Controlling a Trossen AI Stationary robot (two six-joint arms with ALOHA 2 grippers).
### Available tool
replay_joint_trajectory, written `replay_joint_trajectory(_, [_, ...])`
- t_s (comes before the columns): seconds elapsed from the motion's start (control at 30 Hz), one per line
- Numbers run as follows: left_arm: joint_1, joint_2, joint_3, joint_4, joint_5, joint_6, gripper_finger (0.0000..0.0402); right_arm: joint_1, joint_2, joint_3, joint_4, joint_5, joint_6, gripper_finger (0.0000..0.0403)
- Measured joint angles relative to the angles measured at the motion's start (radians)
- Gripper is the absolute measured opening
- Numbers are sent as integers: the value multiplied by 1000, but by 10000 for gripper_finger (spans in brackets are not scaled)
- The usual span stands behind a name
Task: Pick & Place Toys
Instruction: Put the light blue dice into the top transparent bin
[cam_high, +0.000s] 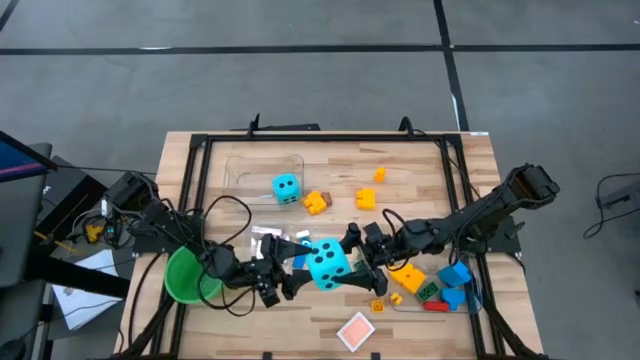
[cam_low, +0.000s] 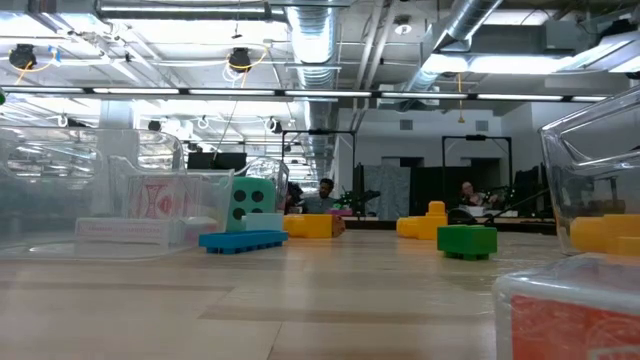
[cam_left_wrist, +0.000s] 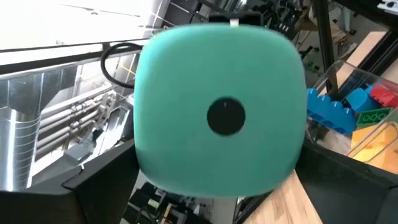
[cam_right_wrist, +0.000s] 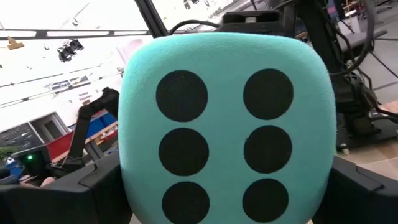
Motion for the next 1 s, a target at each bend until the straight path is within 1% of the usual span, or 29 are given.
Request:
replay_joint_trajectory(0.37, [1,0,-2,-5,44,0,397,3,-1,3,-1,-9,-6,351])
replay_joint_trajectory(0.43, [1,0,-2,-5,37,8,396,2,-2,3,-1,-3,-11,351])
replay_joint_trajectory(0.5, [-5,0,-2,-3,-26,54,396,-4,-2,3,-4,4,-13,351])
replay_joint_trajectory(0.6, [-16,-2,-2,-12,-213,153,396,-4,-2,3,-8,5,-23,351])
replay_joint_trajectory(0.63, [-16,-2,-2,-22,-248,157,396,-2,-2,3,-7,4,-23,351])
replay_joint_trajectory(0.83, [-14,-22,-2,-31,-279,146,396,5,-2,3,7,5,-27,351])
replay_joint_trajectory(0.9, [-6,-28,-2,-28,-287,118,396,7,-2,3,14,10,-37,351])
replay_joint_trajectory(1.0, [-9,-28,-2,-28,-252,87,396,11,-2,3,24,11,-62,351])
